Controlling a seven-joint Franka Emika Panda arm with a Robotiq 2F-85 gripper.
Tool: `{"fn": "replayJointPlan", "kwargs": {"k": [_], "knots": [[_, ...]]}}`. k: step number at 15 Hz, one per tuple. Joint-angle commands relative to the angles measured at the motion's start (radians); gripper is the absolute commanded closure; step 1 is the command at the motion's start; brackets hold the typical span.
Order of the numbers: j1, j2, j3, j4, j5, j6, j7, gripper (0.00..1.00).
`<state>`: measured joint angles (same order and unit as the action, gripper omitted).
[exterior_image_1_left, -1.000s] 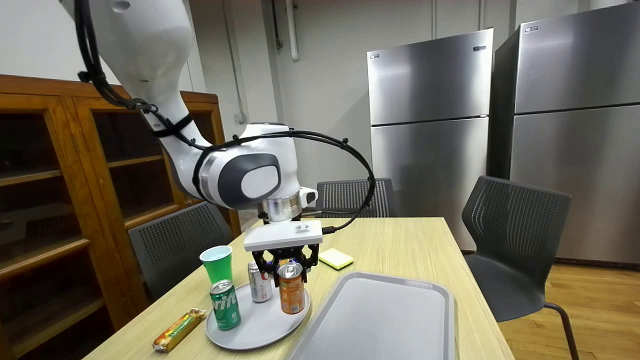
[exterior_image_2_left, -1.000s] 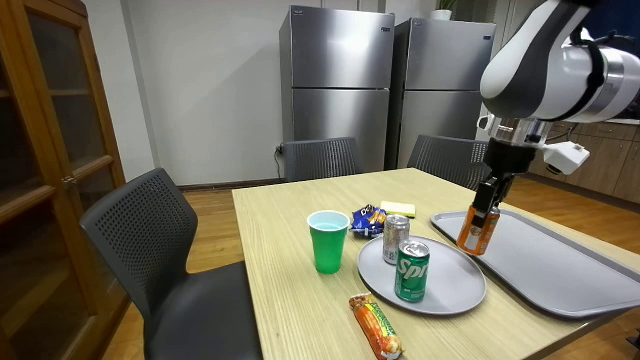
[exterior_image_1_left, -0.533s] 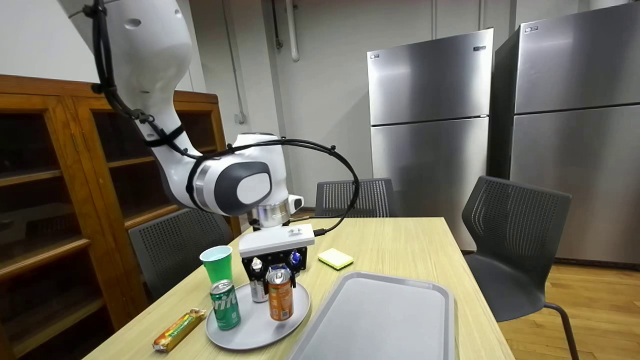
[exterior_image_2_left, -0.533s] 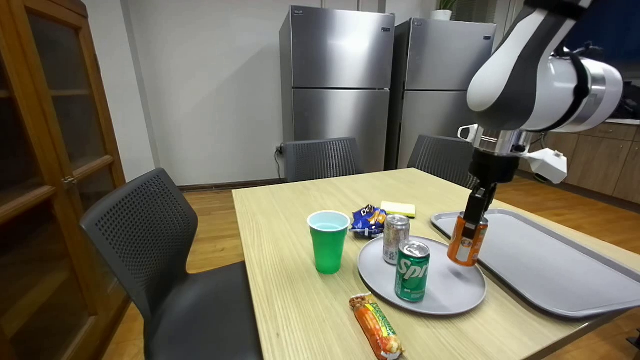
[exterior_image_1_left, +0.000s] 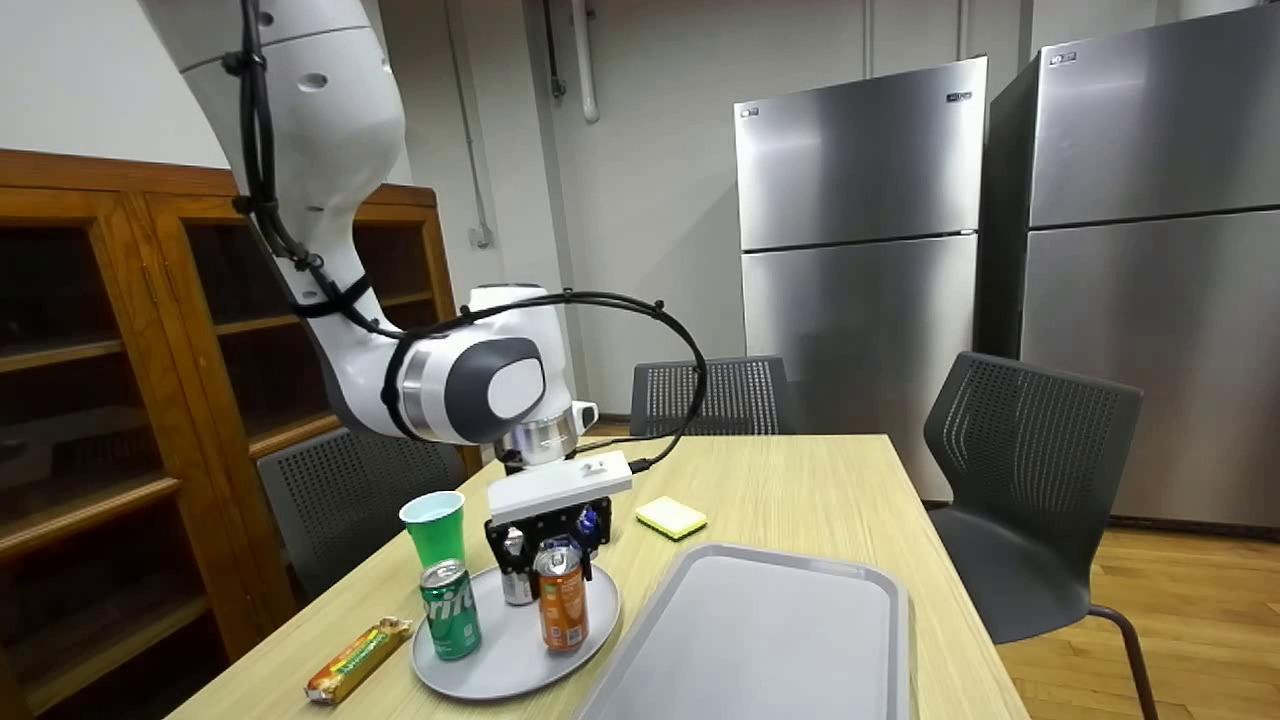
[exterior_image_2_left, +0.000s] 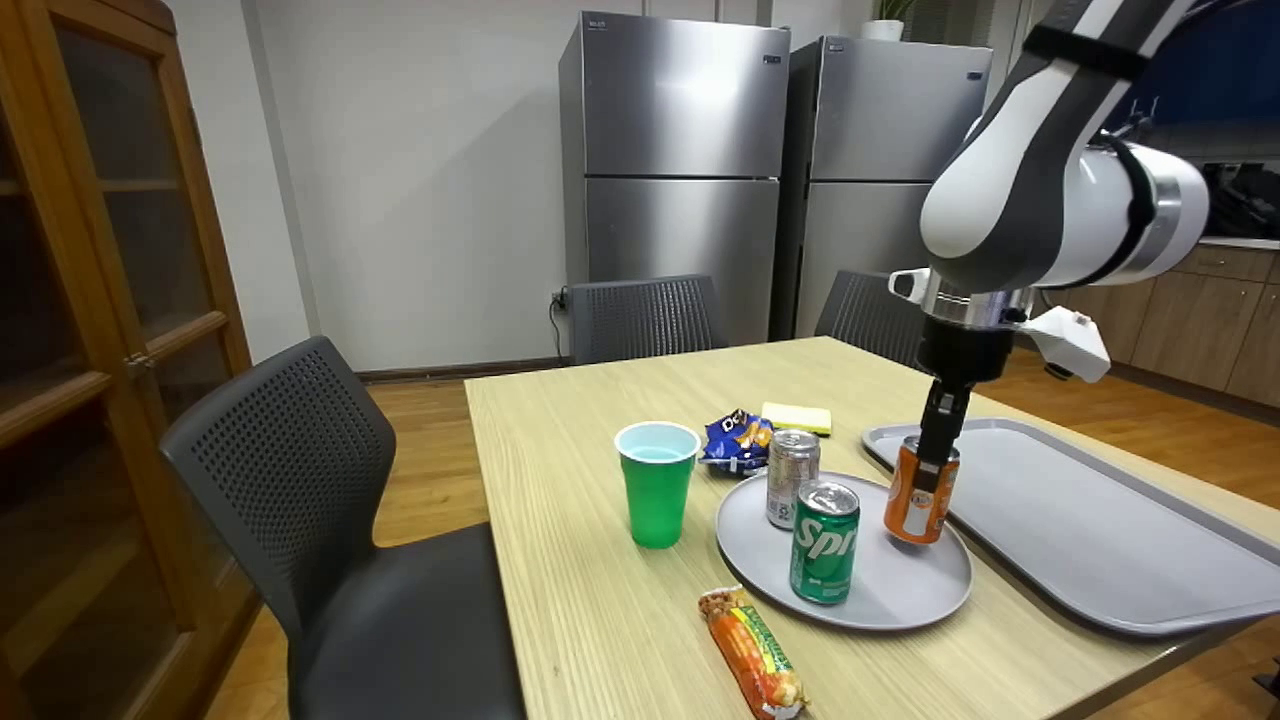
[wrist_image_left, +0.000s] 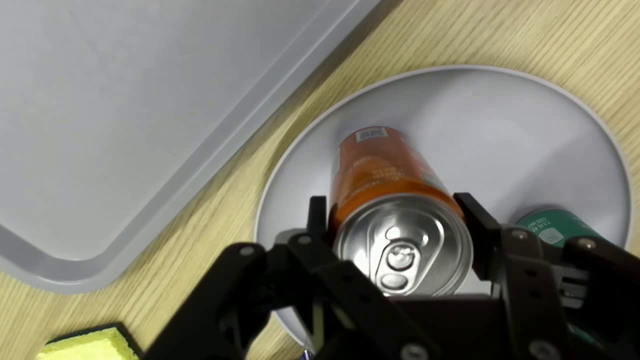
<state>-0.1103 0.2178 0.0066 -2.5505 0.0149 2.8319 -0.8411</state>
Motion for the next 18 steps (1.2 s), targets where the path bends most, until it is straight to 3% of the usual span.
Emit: {"fn": "replayJointPlan", "kwargs": {"k": [1,8,9,12,18], "knots": [[-0.005,0.021,0.018,0.027,-0.033,0.014,0.025,0.61],[-0.004,0.038,0.024,0.036,-0.044,0.022,0.035,0.61],[-0.003,0.039,0.022,0.037,-0.048,0.024,0.039,0.11],[-0.012,0.029,0.032,0.032,-0.042,0.02,0.03,0.01],[-0.035,-0.005,0.06,0.014,-0.009,0.003,-0.005,0.0]]}}
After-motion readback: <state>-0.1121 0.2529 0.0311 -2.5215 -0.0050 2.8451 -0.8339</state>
